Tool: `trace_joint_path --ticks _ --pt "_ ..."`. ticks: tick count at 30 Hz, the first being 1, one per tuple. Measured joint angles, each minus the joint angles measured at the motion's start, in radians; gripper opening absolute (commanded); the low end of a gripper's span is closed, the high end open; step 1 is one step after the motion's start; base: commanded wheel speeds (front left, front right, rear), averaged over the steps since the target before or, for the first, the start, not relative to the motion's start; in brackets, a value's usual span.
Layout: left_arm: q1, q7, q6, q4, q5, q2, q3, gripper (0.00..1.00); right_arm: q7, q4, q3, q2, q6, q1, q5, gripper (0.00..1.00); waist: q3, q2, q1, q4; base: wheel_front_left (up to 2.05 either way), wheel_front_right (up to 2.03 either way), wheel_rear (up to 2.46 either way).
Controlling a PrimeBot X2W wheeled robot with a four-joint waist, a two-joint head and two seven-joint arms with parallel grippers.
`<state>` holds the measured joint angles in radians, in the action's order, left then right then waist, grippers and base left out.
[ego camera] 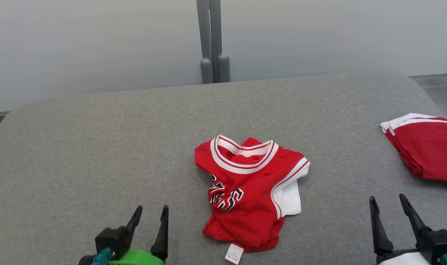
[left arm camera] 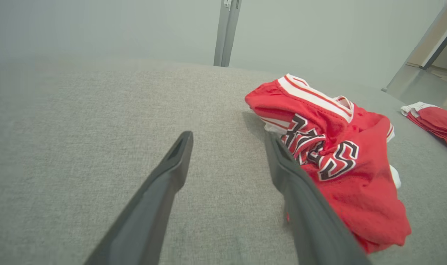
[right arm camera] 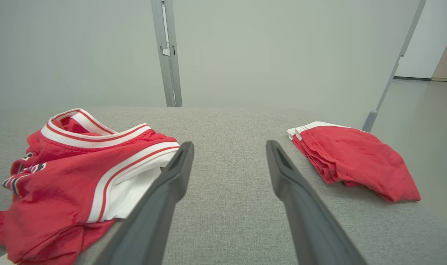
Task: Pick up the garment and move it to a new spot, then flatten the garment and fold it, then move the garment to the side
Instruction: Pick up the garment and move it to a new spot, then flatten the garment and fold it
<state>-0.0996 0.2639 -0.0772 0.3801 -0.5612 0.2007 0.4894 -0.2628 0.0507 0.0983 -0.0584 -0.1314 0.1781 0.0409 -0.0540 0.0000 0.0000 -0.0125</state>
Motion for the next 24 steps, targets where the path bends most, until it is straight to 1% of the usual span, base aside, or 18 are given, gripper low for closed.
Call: trace_joint_path --ticks 3,9,14,15,19,24 --pt "0.089 0.000 0.010 -0.033 0.064 -0.006 -0.072 1.00 0.000 -0.014 0.028 0.002 0.000 0.020 -0.009 1.00 -0.007 0.0000 0.0000 0.023 0.00 0.00 0.00" --pt "0.199 0.000 0.060 -0.051 0.154 -0.045 -0.242 1.00 0.000 -0.020 0.072 0.006 0.000 0.052 -0.022 1.00 -0.020 0.0000 0.0000 0.062 0.00 0.00 0.00" --pt "0.258 0.000 0.098 -0.048 0.221 -0.075 -0.348 1.00 0.000 -0.020 0.081 0.007 0.000 0.070 -0.027 1.00 -0.025 0.0000 0.0000 0.069 0.00 0.00 0.00" --pt "0.265 0.000 0.112 -0.050 0.244 -0.090 -0.385 1.00 0.000 -0.020 0.078 0.007 0.000 0.071 -0.024 1.00 -0.023 0.0000 0.0000 0.065 0.00 0.00 0.00" --pt "0.270 0.000 0.134 -0.053 0.271 -0.110 -0.443 1.00 0.000 -0.019 0.074 0.008 0.000 0.071 -0.016 1.00 -0.016 0.0000 0.0000 0.056 0.00 0.00 0.00" --pt "0.269 0.000 0.159 -0.053 0.310 -0.128 -0.481 1.00 0.000 -0.015 0.067 0.008 0.000 0.069 -0.013 1.00 -0.012 0.0000 0.0000 0.044 0.00 0.00 0.00"
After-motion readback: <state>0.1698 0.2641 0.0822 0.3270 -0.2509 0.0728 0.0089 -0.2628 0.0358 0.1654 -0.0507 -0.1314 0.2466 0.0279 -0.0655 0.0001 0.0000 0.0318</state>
